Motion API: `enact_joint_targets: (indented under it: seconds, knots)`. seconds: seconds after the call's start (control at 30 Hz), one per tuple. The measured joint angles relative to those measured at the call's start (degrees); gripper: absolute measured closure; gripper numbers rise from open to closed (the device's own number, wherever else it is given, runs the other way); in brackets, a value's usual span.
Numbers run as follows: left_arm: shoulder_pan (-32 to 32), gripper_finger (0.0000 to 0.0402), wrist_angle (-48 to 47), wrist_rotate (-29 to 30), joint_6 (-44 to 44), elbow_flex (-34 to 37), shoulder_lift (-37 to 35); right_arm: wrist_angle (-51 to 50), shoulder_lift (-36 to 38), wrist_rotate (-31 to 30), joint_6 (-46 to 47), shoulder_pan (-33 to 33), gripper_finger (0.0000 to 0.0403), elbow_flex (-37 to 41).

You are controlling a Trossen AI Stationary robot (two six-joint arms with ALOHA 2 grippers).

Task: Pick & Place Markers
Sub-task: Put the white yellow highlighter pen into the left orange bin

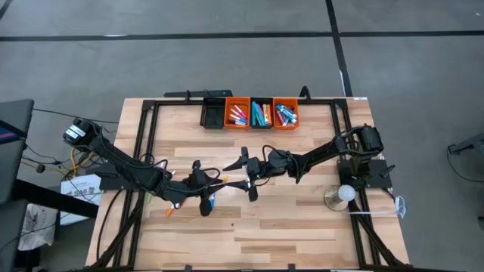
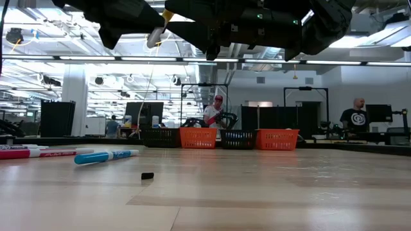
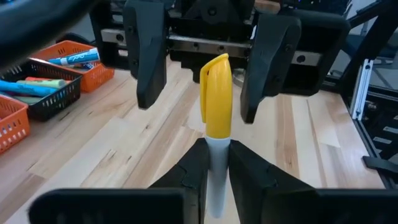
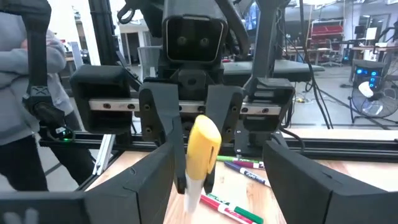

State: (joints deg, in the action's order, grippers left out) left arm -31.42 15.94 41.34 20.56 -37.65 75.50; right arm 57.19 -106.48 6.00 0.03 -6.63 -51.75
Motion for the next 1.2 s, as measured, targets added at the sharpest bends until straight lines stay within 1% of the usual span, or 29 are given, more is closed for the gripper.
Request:
enact_joint_targets:
  seconds: [0.2, 0.33, 0.47, 0.67, 0.7, 0.77, 0.87, 0.93, 1.07, 1.2]
  knots:
    - [0.0, 0.0348, 0.83, -0.02, -0.66, 0.0, 0.0, -0.11, 0.0, 0.0, 0.0, 0.13, 0.0177, 0.0]
    - [0.0, 0.0349, 0.88, -0.02, -0.85, 0.0, 0.0, -0.11, 0.0, 0.04, 0.0, 0.13, 0.0208, 0.0]
    - [0.04, 0.035, 0.9, 0.09, -0.85, 0.0, 0.0, -0.05, 0.0, 0.29, -0.03, 0.12, 0.0265, 0.0]
    - [-0.02, 0.0348, 0.96, -0.04, -1.31, 0.0, 0.0, -0.13, 0.0, 0.3, -3.65, -1.4, 0.0375, -0.57]
    - [-0.06, 0.0348, 1.0, -0.16, -1.3, 0.0, -0.02, -0.39, 0.0, 0.26, -4.22, -1.62, 0.0383, -0.83]
    - [-0.09, 0.0348, 1.03, -0.24, -1.26, 0.0, -0.07, -0.75, 0.0, 0.22, -4.42, -1.93, 0.0382, -1.25]
    - [-0.07, 0.0345, 1.01, -0.15, -1.05, 0.0, -0.07, -2.19, 0.0, 0.11, -4.42, -1.97, 0.0365, -2.07]
    - [-0.07, 0.0344, 1.01, -0.14, -0.92, 0.0, -0.07, -2.78, 0.0, 0.06, -4.46, -1.97, 0.0363, -2.41]
    - [-0.04, 0.0344, 0.84, -0.08, -0.92, 0.01, -0.07, -3.19, 0.0, 0.06, -4.59, -1.88, 0.0386, -2.47]
    - [0.0, 0.0342, 0.83, 0.04, -0.87, 0.02, -0.07, -3.19, 0.0, 0.19, -4.61, -1.49, 0.0388, -2.49]
